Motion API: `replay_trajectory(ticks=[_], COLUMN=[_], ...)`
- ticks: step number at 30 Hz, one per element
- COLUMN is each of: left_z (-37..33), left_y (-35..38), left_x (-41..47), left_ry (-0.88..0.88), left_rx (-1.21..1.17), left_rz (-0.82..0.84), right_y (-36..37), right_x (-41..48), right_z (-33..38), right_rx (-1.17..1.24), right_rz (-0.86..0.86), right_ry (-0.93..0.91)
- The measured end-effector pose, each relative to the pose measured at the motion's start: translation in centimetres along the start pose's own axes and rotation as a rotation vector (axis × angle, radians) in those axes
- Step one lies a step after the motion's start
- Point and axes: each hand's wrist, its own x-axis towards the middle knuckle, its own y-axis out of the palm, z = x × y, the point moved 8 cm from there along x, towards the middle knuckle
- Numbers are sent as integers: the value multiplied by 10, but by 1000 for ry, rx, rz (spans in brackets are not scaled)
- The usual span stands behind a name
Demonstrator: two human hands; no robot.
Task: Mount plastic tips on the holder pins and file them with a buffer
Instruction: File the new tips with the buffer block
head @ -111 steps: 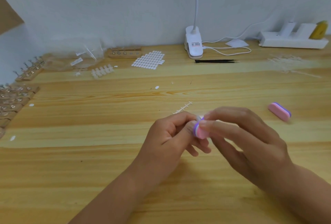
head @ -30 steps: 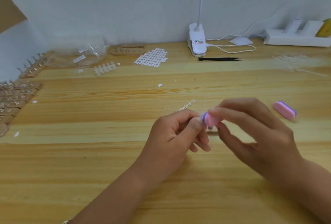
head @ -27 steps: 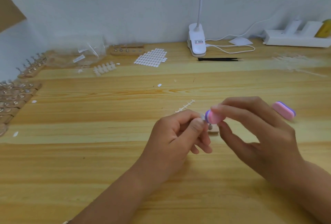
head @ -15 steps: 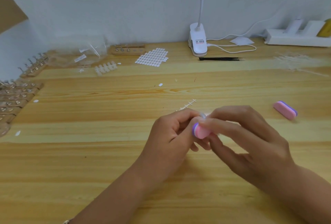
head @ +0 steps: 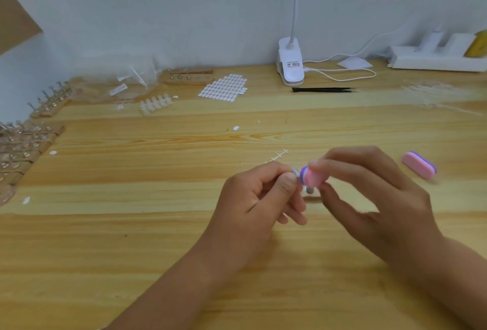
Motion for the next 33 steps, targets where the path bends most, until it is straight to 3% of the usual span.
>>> replay_trajectory(ticks=[12,16,20,25,29,33], left_z=[-2,0,-3,-2,-5,-4], left_y=[5,4,6,5,4,4], left_x=[-1,0,0,-1,0,0], left_ry=[17,-4,22,3,33,23], left_rx=[-44,-26,-49,-33,-29,-22], left_rz=[39,16,39,34,29,32], right_y=[6,-3,5,-2,8,-1], right_x=[1,3,2,0,-4,1], right_z=[23,4,24,2,21,5], right_rx=[36,1,36,32,47,33], right_rz=[9,0,3,6,16,27], right_ry=[-109,-13,-102,9,-79,-39])
